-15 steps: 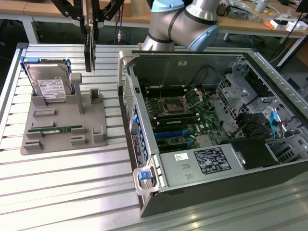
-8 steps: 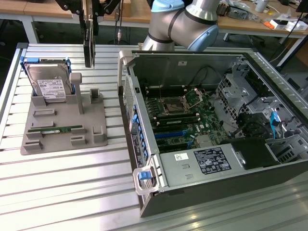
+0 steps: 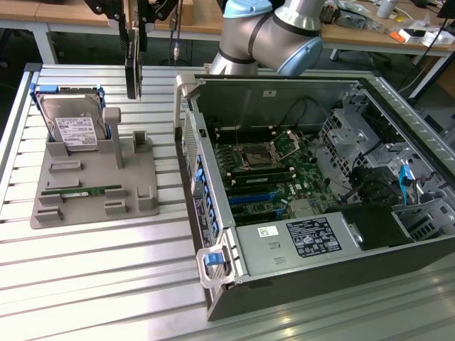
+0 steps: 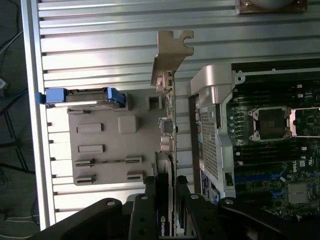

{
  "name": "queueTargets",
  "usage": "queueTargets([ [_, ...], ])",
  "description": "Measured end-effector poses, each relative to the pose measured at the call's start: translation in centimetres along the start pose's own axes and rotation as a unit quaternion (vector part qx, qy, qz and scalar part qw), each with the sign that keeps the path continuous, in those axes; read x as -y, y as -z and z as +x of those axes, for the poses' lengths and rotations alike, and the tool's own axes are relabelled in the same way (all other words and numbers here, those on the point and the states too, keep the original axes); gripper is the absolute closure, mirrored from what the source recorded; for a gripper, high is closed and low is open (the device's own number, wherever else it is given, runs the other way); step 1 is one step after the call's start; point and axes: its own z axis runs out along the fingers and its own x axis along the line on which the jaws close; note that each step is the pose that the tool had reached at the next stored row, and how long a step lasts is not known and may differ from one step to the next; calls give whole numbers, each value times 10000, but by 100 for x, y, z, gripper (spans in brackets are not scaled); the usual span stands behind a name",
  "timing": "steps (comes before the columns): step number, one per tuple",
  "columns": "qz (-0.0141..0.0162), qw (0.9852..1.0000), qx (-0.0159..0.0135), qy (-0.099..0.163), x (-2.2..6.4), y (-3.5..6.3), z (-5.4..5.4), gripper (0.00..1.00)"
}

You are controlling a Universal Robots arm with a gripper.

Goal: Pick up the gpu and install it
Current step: 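Pick up the gpu and move the gpu toward the slot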

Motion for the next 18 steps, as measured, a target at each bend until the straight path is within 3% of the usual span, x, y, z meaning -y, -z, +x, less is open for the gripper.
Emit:
queueTargets([
  [18,0,10000,0,0,-16,-7,-227,73],
])
